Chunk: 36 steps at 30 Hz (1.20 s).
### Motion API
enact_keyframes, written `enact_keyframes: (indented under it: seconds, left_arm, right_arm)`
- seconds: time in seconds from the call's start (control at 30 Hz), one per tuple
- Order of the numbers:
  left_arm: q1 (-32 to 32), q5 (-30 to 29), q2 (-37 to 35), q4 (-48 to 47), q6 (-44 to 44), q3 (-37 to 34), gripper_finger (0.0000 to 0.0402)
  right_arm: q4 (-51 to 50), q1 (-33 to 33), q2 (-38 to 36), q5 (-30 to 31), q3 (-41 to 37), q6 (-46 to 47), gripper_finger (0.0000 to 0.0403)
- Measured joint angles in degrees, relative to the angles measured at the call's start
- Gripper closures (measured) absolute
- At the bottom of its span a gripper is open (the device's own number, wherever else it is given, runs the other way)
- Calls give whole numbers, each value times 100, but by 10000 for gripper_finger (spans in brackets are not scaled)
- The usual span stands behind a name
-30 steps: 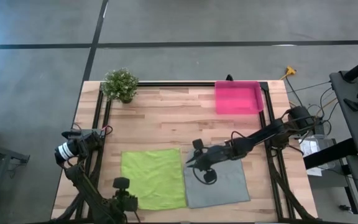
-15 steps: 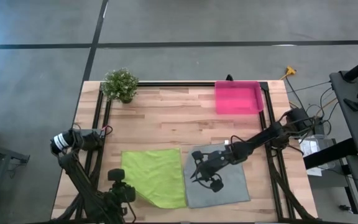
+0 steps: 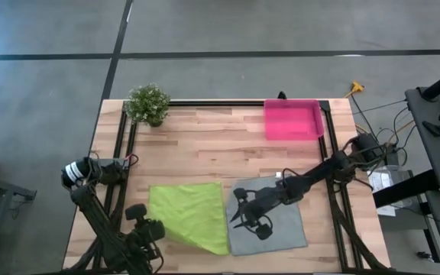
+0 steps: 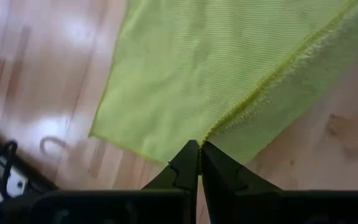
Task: Roll microfiber towels into tight, uniform cylinder then place into a basket
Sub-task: Fold the green microfiber cloth
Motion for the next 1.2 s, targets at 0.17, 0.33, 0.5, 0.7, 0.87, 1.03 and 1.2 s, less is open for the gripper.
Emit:
enact_keyframes:
  seconds: [0.17, 0.33, 0.5, 0.7, 0.87, 1.03, 1.2]
  left_arm:
    - [0, -31, -7, -101, -357, 6, 402]
    - [0, -48, -9, -200, -687, 4, 402]
    - [-22, -48, -9, -249, -949, 4, 402]
    - [-26, -50, -9, -252, -1116, -7, 402]
    - [-39, -48, -9, -250, -1251, -22, 402]
    - [-50, -49, -9, -230, -1264, -62, 402]
    - [-48, -50, -9, -206, -1264, -83, 402]
  right_arm:
    - [7, 198, 9, 286, 179, -441, 262]
    - [2, 360, 9, 452, 219, -352, 196]
    - [14, 559, 144, 641, 152, -308, 139]
    - [500, 760, 894, 763, 187, -308, 138]
    - [685, 828, 1439, 780, 487, -283, 161]
    - [648, 886, 1752, 743, 741, 157, 177]
    - [626, 968, 1911, 868, 831, 211, 184]
